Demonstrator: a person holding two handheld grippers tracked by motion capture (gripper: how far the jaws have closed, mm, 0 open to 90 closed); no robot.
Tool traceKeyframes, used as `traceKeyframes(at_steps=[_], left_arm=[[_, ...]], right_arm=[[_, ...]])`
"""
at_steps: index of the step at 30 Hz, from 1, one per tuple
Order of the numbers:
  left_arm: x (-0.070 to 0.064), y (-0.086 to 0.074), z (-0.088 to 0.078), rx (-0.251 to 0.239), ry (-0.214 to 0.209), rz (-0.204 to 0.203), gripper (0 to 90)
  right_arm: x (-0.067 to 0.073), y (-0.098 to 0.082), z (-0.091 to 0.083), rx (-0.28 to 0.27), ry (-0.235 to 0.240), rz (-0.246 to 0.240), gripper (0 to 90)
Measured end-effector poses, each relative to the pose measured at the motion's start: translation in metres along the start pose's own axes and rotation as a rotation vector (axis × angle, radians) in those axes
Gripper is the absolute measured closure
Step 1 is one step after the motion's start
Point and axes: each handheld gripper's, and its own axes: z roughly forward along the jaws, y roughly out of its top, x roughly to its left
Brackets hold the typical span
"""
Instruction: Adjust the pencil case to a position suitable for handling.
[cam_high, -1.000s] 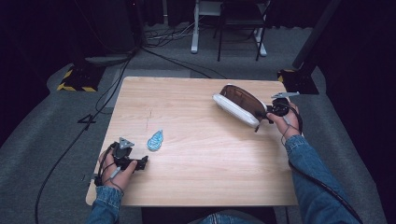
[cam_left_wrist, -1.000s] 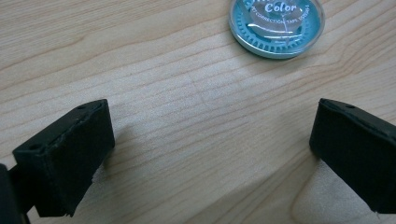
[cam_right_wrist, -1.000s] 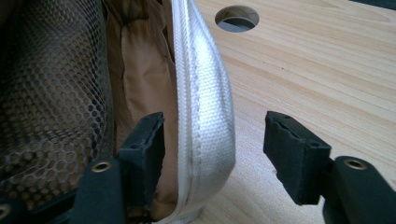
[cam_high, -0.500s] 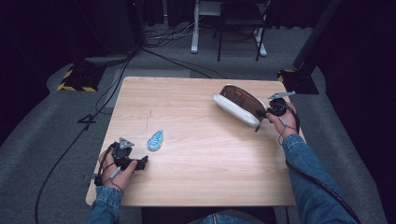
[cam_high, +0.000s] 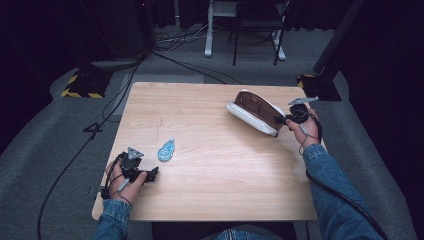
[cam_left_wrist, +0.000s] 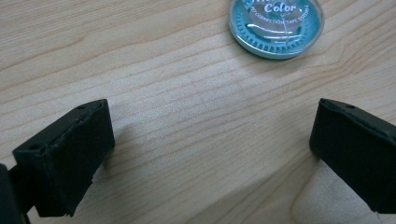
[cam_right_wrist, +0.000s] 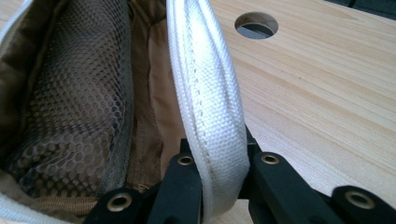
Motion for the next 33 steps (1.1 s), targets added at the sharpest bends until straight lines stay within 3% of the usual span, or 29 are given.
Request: traceKeyframes(at_steps=[12,26,33], left_arm=[[0.0,0.0,0.0,-0.001,0.0,-0.001,0.1],[0.0,0.0,0.0,-0.001,0.0,-0.001,0.1],[0.0,0.0,0.0,-0.001,-0.002,0.0,0.2]], right_arm=[[0.018,0.008,-0.023,-0.034,0.054,-0.041,86.0],[0.069,0.013,-0.066,-0.075,0.126,-0.143,86.0],[0.093,0.007,-0.081,-0.06,0.178,-0.179,86.0]])
